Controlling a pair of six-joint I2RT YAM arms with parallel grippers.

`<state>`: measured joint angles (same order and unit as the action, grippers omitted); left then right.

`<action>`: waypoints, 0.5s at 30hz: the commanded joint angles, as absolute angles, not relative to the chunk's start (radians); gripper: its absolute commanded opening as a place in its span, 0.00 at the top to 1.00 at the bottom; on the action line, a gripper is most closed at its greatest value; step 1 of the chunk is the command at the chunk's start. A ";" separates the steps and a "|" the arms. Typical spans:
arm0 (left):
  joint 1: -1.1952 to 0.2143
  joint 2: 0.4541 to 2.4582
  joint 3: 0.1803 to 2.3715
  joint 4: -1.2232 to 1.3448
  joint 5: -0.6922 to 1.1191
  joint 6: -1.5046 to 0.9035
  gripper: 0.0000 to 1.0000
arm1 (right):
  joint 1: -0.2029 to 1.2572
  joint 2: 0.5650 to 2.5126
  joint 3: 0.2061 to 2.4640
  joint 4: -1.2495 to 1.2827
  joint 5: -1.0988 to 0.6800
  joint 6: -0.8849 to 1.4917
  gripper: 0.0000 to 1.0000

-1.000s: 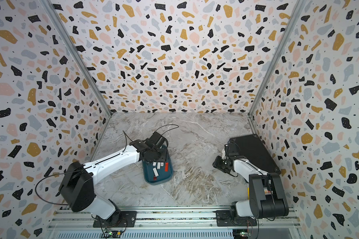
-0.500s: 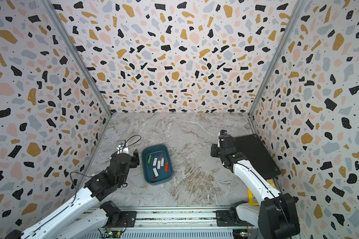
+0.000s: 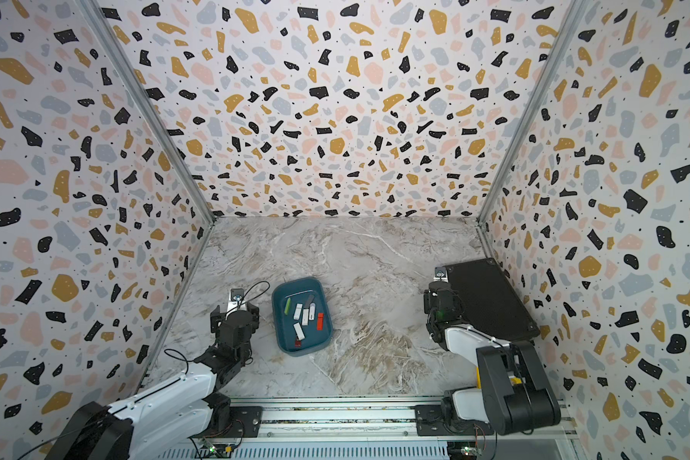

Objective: Put the usb flash drive into the storage box
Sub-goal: Reset both arms

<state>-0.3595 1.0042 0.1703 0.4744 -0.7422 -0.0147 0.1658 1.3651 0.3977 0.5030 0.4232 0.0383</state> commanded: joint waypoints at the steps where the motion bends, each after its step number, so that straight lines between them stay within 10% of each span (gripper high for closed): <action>1: -0.283 1.113 0.233 0.679 -0.553 0.003 0.19 | 0.128 1.425 0.320 0.881 0.398 -0.020 0.39; 7: -0.185 1.517 0.239 1.140 -0.417 0.063 0.18 | 0.089 1.501 0.271 1.022 0.205 -0.044 0.40; 10: -0.157 1.419 0.305 0.873 -0.323 0.007 0.17 | 0.076 1.502 0.314 0.938 0.175 -0.043 0.39; 15: -0.135 1.433 0.302 0.895 -0.307 0.002 0.00 | 0.049 1.517 0.357 0.878 0.144 -0.022 0.00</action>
